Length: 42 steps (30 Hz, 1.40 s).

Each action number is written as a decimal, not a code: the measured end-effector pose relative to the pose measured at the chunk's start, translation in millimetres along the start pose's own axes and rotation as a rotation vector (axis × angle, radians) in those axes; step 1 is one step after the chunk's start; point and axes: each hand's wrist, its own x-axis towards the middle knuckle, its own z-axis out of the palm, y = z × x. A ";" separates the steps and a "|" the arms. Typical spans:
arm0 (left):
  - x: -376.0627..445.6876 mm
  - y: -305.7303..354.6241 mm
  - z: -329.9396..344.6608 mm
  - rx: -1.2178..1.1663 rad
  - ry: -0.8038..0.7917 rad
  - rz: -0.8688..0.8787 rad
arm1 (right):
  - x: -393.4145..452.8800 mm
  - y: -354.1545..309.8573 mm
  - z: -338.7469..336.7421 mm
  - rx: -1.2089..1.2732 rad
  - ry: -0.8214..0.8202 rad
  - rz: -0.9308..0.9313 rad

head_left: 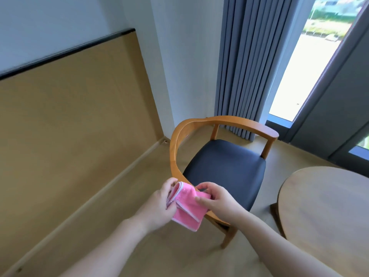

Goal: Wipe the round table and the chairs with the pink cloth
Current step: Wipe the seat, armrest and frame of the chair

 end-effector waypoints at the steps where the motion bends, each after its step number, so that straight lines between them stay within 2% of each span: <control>1: -3.0 -11.3 -9.3 -0.003 -0.019 -0.012 | 3.8 -3.2 13.1 -0.015 0.000 -0.003; 6: -26.4 -80.0 -63.9 -0.149 -0.183 -0.017 | 24.3 -17.0 103.8 -0.096 0.076 0.025; 10: -47.2 -127.5 -92.4 -0.289 -0.215 -0.077 | 33.0 -26.9 171.7 -0.197 0.067 0.055; 15: -60.5 -159.6 -106.9 -0.290 -0.316 -0.081 | 24.6 -26.4 213.5 -0.239 0.119 0.114; 20: -63.2 -157.6 -98.9 -0.198 -0.497 -0.044 | 10.7 -17.5 220.7 -0.214 0.183 0.134; 28: -44.9 -143.6 -54.1 -0.140 -0.467 -0.019 | -18.7 32.6 200.3 -0.013 0.208 0.216; 33: -34.9 -140.4 -14.1 -0.156 -0.493 -0.014 | -36.4 71.5 183.2 -0.046 0.282 0.286; 42: 2.2 -197.0 42.1 -0.026 -0.533 0.048 | -11.4 141.2 187.8 0.019 0.439 0.354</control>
